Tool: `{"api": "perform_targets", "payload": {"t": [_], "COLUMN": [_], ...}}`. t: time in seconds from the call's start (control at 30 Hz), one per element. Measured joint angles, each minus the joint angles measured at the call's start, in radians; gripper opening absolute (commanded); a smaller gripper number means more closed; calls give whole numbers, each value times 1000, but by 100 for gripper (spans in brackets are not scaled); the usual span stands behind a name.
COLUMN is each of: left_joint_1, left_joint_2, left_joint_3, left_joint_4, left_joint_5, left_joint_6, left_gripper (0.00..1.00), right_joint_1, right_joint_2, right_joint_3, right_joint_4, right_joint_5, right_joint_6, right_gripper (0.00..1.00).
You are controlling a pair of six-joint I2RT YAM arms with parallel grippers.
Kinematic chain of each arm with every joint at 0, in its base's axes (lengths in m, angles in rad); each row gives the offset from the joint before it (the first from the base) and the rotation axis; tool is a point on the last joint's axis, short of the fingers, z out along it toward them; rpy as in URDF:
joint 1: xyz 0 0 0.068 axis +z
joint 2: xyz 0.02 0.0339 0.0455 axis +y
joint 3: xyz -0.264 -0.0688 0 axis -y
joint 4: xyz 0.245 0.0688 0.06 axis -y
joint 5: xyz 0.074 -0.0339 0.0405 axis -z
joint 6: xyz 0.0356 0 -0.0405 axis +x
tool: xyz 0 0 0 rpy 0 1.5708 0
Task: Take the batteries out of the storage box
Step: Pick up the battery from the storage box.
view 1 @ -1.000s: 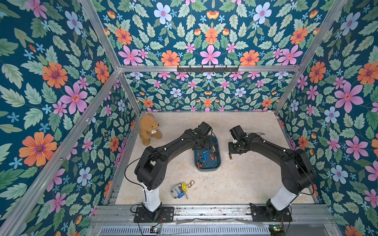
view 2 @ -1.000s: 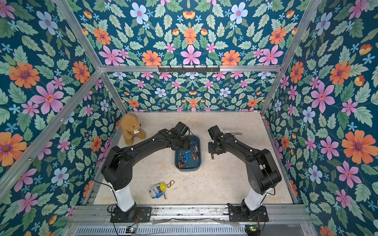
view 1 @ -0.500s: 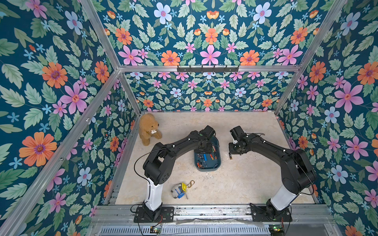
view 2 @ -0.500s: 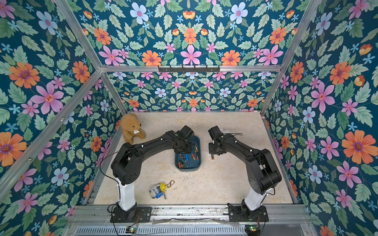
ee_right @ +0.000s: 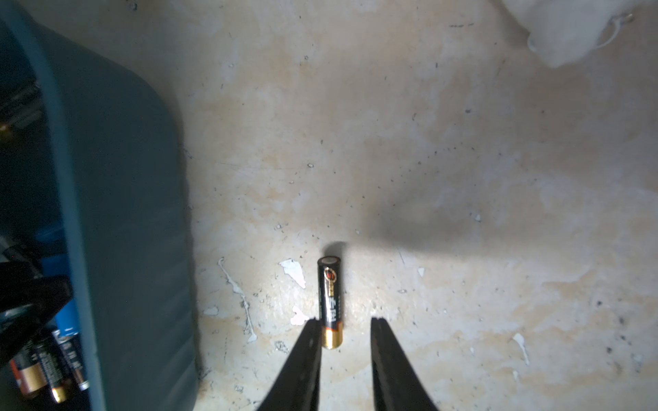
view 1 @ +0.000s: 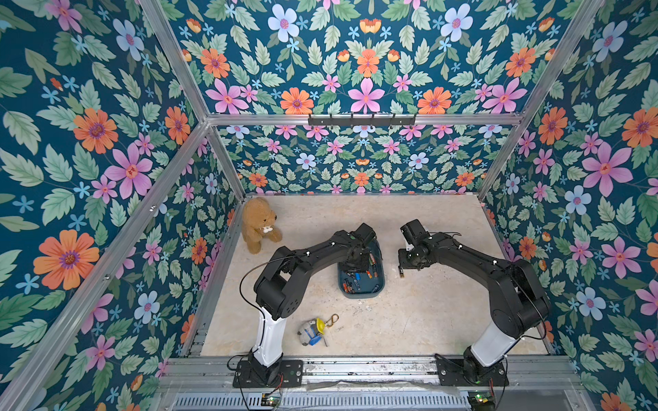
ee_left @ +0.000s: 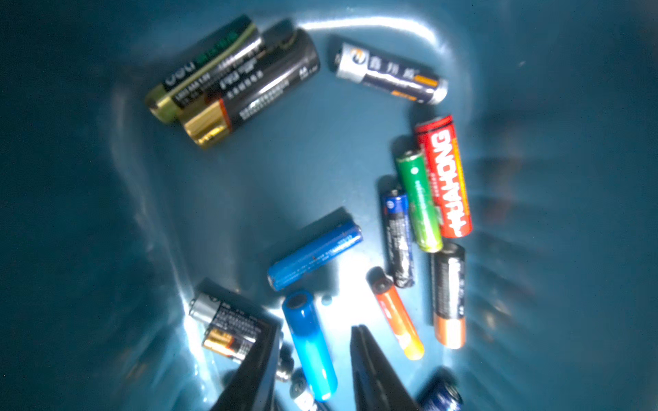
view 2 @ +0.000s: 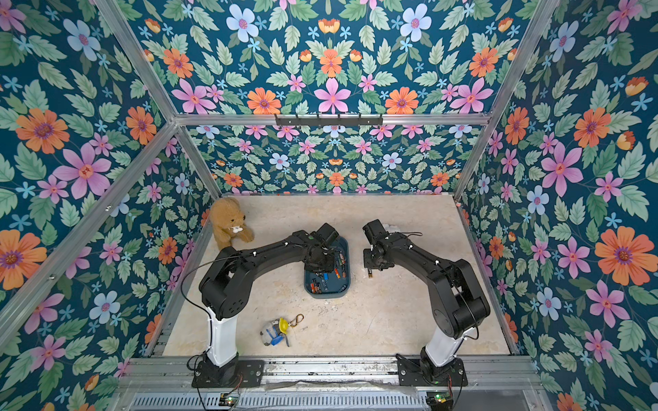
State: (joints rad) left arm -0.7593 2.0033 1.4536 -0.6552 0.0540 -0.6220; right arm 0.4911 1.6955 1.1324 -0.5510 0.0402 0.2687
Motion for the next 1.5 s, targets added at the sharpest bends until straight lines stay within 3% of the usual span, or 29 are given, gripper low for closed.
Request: {"api": "perform_targets", "payload": {"t": [0.97,1.5], "left_joint_1": [-6,2], "left_joint_2": [36,-16], "left_joint_3": [2,74], "left_joint_4": [0,-23], "left_joint_5": [21,26], "left_joint_6": [-3,-2], "left_gripper": [19,16], "right_joint_1": [-2,-3], "right_joint_2": [-2,-7], "right_joint_3": [0,11], "right_joint_4": [-1,-7], "right_joint_5": [-8,-13], "right_joint_6": [-1,0], "right_gripper": [30,30]}}
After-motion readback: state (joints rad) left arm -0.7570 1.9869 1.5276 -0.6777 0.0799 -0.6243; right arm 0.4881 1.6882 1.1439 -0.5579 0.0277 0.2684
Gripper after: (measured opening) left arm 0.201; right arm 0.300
